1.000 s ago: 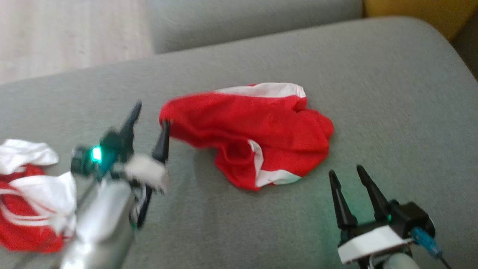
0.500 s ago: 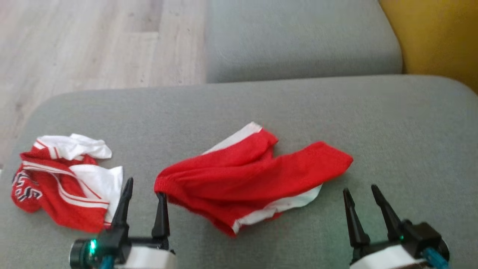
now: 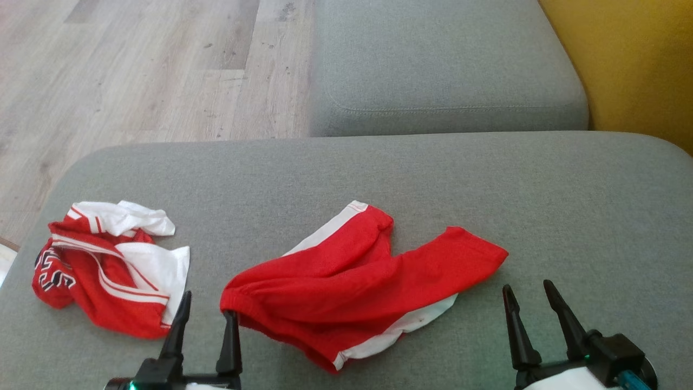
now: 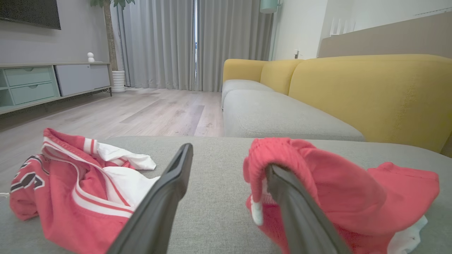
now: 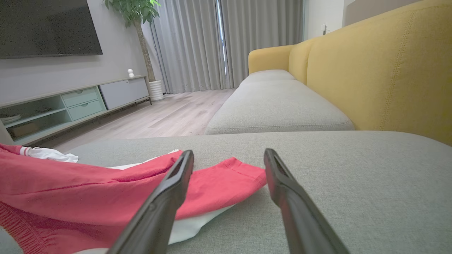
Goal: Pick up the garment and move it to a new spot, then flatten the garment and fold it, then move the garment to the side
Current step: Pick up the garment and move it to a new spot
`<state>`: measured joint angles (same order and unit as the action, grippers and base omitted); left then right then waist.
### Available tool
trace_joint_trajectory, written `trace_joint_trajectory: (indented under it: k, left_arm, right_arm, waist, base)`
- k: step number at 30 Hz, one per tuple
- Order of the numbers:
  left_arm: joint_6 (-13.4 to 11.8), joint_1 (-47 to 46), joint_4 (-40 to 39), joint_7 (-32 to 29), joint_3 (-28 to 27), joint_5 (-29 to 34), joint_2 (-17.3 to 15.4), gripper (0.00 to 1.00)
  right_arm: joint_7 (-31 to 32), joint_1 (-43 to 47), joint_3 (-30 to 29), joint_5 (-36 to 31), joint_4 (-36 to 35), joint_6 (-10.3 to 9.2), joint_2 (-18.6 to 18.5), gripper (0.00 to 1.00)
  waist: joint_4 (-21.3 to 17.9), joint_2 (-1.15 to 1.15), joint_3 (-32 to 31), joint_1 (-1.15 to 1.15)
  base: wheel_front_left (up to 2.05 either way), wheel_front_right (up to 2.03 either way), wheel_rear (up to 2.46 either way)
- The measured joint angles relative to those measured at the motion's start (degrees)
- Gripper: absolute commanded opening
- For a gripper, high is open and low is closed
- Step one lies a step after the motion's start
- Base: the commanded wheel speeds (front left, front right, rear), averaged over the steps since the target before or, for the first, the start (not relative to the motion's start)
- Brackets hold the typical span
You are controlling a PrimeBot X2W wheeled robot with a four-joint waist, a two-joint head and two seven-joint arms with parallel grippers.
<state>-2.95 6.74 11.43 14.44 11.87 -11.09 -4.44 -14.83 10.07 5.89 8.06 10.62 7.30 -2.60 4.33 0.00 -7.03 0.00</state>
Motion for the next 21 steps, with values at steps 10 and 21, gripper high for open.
trace_joint_trajectory:
  k: [10, 21]
  left_arm:
    - [2.9, -2.0, 4.0, 0.0, -0.8, 2.3, 0.7, 1.0]
    - [7.1, -30.0, 18.3, 0.0, 6.6, 7.2, 1.7, 1.0]
  right_arm:
    - [0.0, 0.0, 1.6, 0.0, 0.0, 0.0, 0.0, 1.0]
    - [0.0, -2.4, 5.6, -0.6, -0.5, 0.0, 0.0, 1.0]
  waist:
    - [-2.0, 0.0, 0.4, 0.0]
    - [-10.9, 0.0, 3.9, 0.01]
  base:
    - [0.0, 0.0, 0.0]
    - [0.0, 0.0, 0.0]
